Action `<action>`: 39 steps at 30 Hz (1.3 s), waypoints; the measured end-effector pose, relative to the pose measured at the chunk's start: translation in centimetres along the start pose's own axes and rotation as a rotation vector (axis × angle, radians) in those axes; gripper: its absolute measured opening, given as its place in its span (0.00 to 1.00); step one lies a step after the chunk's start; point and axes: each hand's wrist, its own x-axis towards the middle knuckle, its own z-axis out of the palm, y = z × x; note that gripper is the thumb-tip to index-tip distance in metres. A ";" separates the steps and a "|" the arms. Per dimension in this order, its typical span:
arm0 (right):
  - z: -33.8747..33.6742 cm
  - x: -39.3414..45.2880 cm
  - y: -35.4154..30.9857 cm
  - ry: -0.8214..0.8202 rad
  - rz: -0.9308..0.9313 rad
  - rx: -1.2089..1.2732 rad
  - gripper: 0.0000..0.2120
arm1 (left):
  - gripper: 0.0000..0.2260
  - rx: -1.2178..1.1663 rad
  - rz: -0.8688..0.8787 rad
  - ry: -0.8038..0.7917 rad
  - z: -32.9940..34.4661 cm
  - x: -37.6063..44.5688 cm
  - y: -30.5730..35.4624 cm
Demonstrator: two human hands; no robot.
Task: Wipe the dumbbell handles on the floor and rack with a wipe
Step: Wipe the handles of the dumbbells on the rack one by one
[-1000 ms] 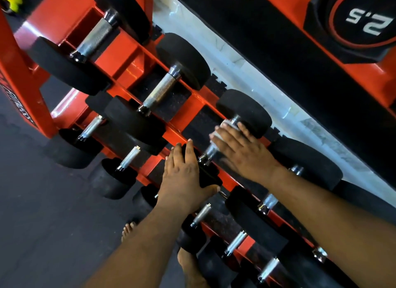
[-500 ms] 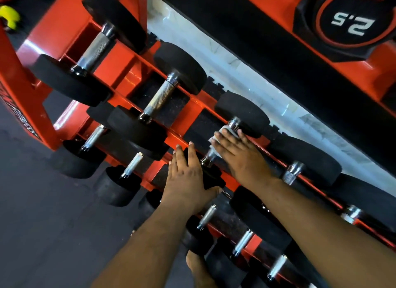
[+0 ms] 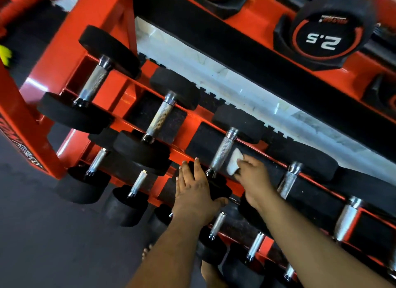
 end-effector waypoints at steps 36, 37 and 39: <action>2.8 1.0 -1.3 0.101 -0.181 -0.285 0.14 | 0.58 0.025 -0.036 0.005 -0.2 0.1 0.5; 2.8 0.2 -1.0 0.117 -0.268 -0.440 0.17 | 0.57 0.018 -0.035 0.002 -0.2 0.0 0.4; 2.0 -2.1 0.1 0.023 -0.415 -0.667 0.20 | 0.57 0.005 -0.032 0.002 -0.2 0.0 0.3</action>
